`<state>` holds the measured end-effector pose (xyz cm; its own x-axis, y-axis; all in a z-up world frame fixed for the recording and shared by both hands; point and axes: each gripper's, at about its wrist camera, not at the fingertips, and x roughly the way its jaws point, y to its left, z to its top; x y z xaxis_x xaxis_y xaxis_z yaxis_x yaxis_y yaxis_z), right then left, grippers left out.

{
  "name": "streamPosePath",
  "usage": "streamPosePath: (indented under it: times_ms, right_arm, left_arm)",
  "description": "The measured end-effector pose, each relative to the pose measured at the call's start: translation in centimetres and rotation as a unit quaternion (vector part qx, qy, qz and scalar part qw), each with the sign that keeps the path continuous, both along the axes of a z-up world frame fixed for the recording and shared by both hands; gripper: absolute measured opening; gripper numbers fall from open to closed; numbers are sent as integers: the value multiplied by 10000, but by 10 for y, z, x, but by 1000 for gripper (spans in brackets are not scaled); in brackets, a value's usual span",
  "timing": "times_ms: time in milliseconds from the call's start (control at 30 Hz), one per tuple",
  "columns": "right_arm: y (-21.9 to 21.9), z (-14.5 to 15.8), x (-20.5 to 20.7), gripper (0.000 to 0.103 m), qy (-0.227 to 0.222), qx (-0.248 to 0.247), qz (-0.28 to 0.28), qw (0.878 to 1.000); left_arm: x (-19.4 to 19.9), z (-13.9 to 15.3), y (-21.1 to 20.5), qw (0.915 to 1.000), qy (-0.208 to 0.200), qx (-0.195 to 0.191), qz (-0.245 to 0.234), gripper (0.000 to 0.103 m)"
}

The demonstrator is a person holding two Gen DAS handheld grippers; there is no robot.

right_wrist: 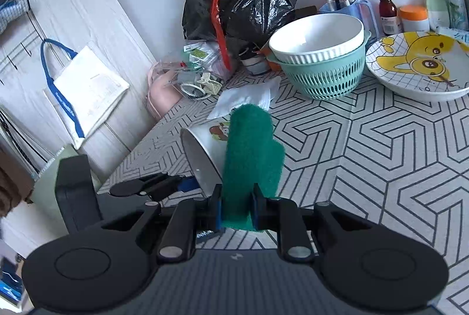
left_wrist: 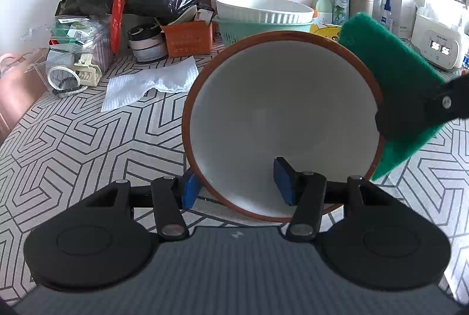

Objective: Clean bowl
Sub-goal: 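Rub the pad inside the bowl with the right gripper while the left gripper holds the bowl, then scrub the bowl interior with the right gripper while the left gripper holds the bowl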

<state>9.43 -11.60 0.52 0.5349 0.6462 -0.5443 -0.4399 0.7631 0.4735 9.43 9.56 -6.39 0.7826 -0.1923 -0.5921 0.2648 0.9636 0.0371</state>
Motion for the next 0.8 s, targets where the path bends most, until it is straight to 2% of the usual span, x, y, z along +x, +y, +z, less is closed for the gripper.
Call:
streamPosePath:
  times_ms: [367,500,667,800]
  right_arm:
    - [23,32,0,18,-425,-36,102,9990]
    - [23,30,5,18,-370,82,88,9992]
    - [20,19,2,18,-294,-21,-32,9996]
    - [12,14,0,18,-209,132,-28,9997]
  left_arm:
    - [-2,-1,-1,10000,-32,51,31,53]
    - [-1,-2,0,10000,-9,1,42,53]
    - [-1,-2,0,10000,-20,11,38,53]
    - [-2,-2,0,10000,-14,2,37,53]
